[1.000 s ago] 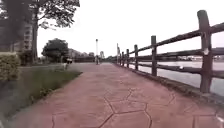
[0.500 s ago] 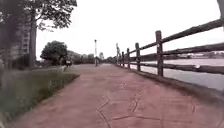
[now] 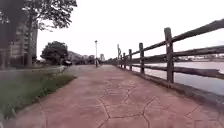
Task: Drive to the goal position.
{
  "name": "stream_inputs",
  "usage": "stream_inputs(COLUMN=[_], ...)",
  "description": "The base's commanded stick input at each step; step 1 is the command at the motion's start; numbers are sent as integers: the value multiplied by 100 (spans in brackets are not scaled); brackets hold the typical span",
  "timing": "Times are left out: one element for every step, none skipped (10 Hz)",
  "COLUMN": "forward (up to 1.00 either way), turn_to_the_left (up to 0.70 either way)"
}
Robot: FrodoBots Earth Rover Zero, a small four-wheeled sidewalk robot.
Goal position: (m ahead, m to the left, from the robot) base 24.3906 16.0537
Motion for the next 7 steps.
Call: stream_inputs(forward=[100,100,100,100,100,100,100], turn_to_the_left=[0,0,0,0,0,0,4])
